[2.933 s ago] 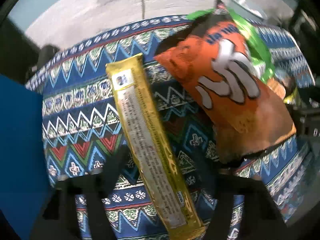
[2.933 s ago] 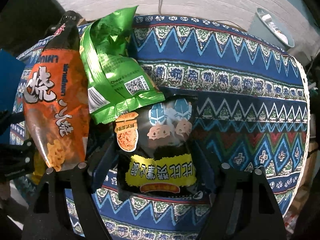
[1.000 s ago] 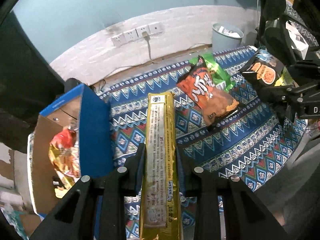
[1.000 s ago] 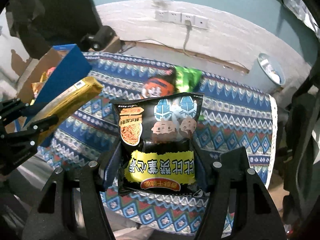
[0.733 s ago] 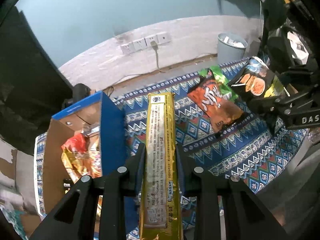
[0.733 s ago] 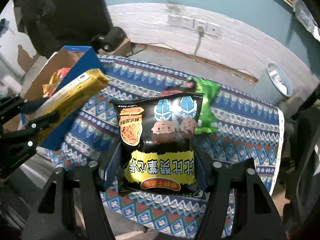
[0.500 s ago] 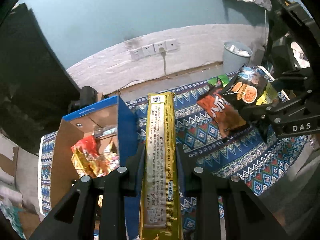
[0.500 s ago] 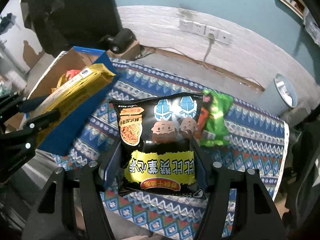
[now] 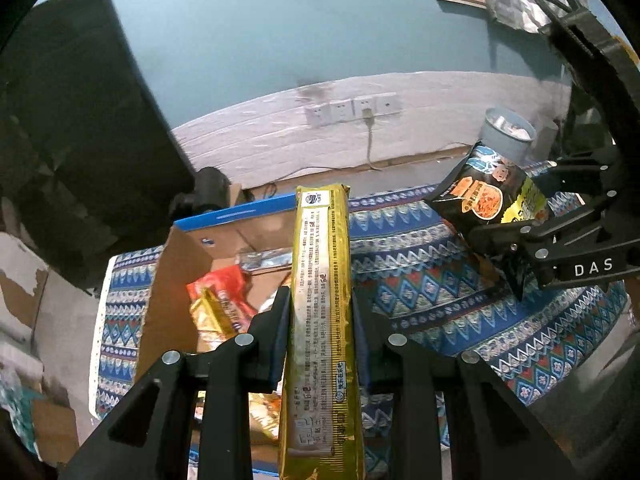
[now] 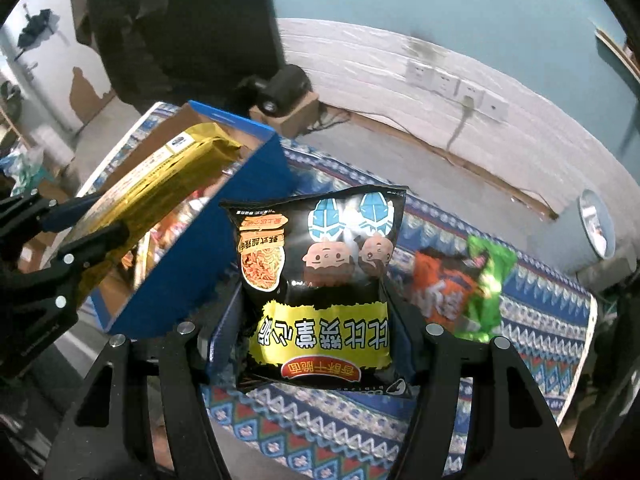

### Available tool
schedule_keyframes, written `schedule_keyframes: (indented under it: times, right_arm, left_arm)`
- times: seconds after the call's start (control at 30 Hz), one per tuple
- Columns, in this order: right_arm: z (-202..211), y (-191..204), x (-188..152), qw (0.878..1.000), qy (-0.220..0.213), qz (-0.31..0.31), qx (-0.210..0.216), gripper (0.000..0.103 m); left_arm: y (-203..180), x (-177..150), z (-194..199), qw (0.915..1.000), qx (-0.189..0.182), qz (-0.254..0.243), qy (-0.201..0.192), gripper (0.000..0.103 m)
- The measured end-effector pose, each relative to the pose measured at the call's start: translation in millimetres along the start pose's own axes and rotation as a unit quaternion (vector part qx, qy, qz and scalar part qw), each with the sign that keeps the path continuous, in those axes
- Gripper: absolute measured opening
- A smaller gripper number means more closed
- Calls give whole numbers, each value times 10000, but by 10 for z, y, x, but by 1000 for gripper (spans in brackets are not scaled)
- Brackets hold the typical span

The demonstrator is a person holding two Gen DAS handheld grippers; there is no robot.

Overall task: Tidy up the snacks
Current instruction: 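Lift both snacks and carry them over the cardboard box, then open both tools to drop the snacks into the box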

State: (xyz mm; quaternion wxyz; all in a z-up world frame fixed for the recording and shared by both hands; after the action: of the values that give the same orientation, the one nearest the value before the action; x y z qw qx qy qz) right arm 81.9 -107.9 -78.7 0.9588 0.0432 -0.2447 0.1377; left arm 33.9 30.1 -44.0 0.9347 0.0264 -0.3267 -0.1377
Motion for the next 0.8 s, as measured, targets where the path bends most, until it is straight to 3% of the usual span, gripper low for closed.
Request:
schedule_keyframes:
  times: [0.57, 0.6, 0.63, 0.8]
  right_arm:
    - [-346, 677, 480, 9982, 85, 520, 270, 65]
    - [-373, 712, 506, 9981, 99, 545, 282, 65]
    - [-406, 760, 537, 9978, 117, 583, 292, 65]
    - [-513, 924, 639, 9969, 181, 678, 347, 65]
  left_arm:
    - [785, -198, -180, 9970, 282, 706, 173, 28]
    - [836, -215, -199, 9965, 291, 753, 197, 15]
    - [875, -227, -213, 9961, 336, 786, 231, 11]
    - [1037, -259, -211, 9946, 408, 934, 200, 11]
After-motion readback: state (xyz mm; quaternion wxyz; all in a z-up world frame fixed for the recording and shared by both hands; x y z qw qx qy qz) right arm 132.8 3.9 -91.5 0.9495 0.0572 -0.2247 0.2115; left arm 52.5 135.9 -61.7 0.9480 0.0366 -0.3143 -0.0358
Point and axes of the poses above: each gripper's, at about its wrist camera, not at the fingertips, and z roughly against the way its jaws point, y to its left, x to its top, the point moved 4 cm from there along -z, roughly the way its jaws point, and after that the axes turned 2 degrees about z, right-handed, at the moved point
